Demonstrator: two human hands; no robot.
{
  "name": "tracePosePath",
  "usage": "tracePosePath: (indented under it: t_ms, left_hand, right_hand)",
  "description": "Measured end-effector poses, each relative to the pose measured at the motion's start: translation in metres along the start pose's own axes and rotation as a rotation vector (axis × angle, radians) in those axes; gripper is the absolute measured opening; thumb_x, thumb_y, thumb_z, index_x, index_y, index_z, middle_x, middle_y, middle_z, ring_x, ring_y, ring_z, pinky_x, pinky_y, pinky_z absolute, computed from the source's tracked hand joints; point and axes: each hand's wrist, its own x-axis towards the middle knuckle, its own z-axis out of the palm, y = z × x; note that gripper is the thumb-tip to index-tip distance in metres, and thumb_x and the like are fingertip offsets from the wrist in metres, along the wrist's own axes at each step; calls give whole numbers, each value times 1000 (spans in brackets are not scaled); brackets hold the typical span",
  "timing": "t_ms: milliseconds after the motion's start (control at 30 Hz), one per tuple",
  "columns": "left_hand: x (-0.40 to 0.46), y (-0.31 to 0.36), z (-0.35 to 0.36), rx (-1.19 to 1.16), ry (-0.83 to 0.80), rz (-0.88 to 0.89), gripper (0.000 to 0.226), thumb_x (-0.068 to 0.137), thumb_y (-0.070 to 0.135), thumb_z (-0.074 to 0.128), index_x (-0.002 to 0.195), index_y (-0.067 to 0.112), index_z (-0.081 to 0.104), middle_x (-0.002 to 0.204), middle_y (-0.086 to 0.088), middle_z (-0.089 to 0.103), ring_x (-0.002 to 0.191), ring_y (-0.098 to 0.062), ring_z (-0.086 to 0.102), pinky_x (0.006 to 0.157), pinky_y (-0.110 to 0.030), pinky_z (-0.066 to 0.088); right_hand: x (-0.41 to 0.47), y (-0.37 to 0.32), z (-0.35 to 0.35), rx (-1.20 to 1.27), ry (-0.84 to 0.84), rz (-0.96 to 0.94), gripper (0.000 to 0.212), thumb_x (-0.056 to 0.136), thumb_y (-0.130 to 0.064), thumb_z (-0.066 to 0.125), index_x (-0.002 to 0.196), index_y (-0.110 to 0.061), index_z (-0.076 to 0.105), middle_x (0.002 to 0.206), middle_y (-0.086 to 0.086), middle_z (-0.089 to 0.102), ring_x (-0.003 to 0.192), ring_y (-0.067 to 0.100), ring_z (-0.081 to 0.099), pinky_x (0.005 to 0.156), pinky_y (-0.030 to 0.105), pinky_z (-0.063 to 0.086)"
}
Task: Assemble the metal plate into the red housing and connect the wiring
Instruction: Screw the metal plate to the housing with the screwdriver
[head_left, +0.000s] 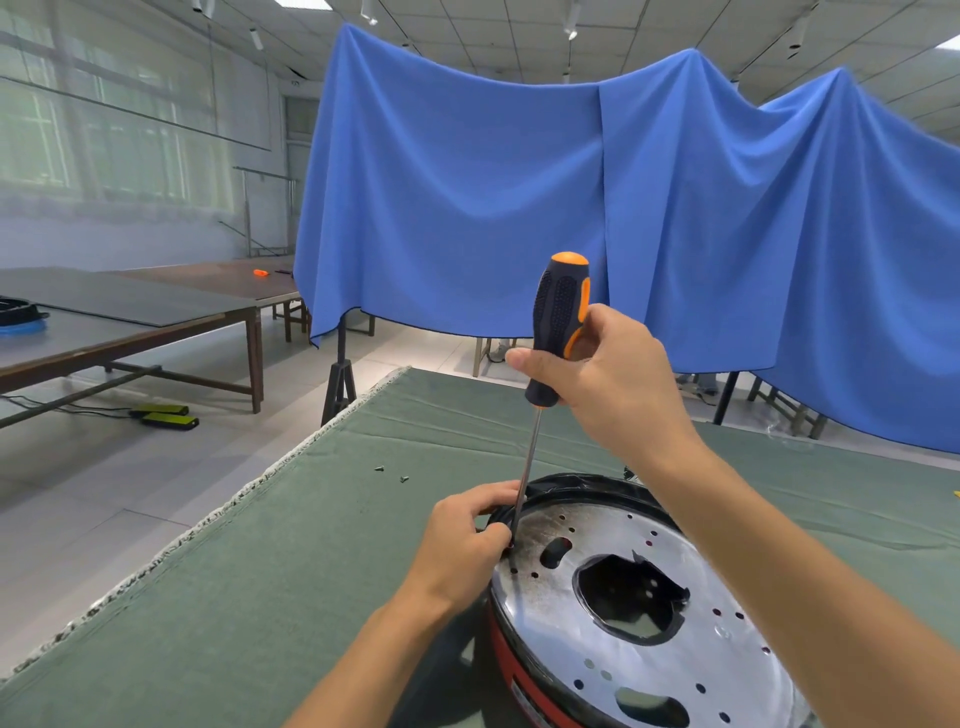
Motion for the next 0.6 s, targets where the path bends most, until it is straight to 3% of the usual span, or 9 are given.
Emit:
tracePosePath:
  t_ms: [67, 133, 167, 267, 367, 467, 533, 600]
  left_hand:
    - [1, -2, 0, -1, 4, -1, 48, 64, 8, 47, 87, 43, 70, 95, 38, 65, 104, 14, 57, 81, -4, 44]
    - [2, -2, 1, -7, 12, 0, 47, 63, 9, 47, 86, 40, 72, 94, 37, 66, 104, 14, 57, 83, -4, 43]
    - [2, -2, 2, -20, 14, 0, 46, 62, 8, 47, 87, 36, 74, 95, 34, 67, 103, 13, 58, 84, -5, 44]
    - [3, -5, 4, -62, 23, 5, 44, 62, 5, 47, 90, 20, 77, 102, 21, 71, 104, 3, 62, 87, -15, 49]
    - [2, -4, 5, -81, 27, 4, 42, 61, 4, 45, 80, 25, 77, 98, 27, 70, 100, 5, 63, 80, -11, 48]
    - [2, -3, 5, -84, 34, 5, 43, 63, 2, 46, 74, 31, 76, 94, 33, 68, 98, 9, 62, 77, -6, 46]
    - [2, -4, 5, -82, 39, 5, 42, 63, 3, 47, 77, 29, 77, 95, 31, 69, 99, 7, 63, 79, -9, 48]
    - [2, -4, 5, -77, 36, 12, 46, 64, 1, 47, 74, 36, 76, 94, 32, 68, 98, 9, 63, 79, -8, 47]
  right_hand:
    - [-1, 1, 0, 61, -84, 2, 20, 84, -27, 71, 88, -15, 55, 87, 3, 66, 76, 5, 63, 68, 10, 49]
    - [-2, 1, -2, 190, -186, 27, 8, 91, -15, 62, 91, -17, 54, 102, 9, 67, 93, 19, 67, 84, 33, 55]
    - [-2, 1, -3, 224, -204, 25, 8, 91, -12, 61, 92, -17, 54, 103, 10, 68, 93, 22, 68, 83, 36, 56]
    - [-1, 5, -4, 178, -107, 3, 15, 87, -15, 68, 86, -14, 53, 88, 10, 69, 74, 15, 71, 67, 24, 56]
    - [0, 5, 1, 125, 48, 20, 32, 75, -27, 80, 81, -16, 51, 69, 1, 68, 54, 3, 66, 51, 8, 44]
    - [-2, 2, 5, 175, 80, 33, 37, 70, -28, 83, 79, -16, 50, 68, -2, 64, 51, 4, 64, 47, 8, 44]
    - [-3, 2, 3, 215, 30, 52, 30, 76, -23, 79, 83, -18, 50, 76, -1, 62, 65, 16, 70, 62, 25, 57]
    - [-1, 2, -2, 208, -41, 79, 21, 83, -17, 71, 89, -21, 52, 89, 3, 66, 84, 24, 69, 79, 44, 57]
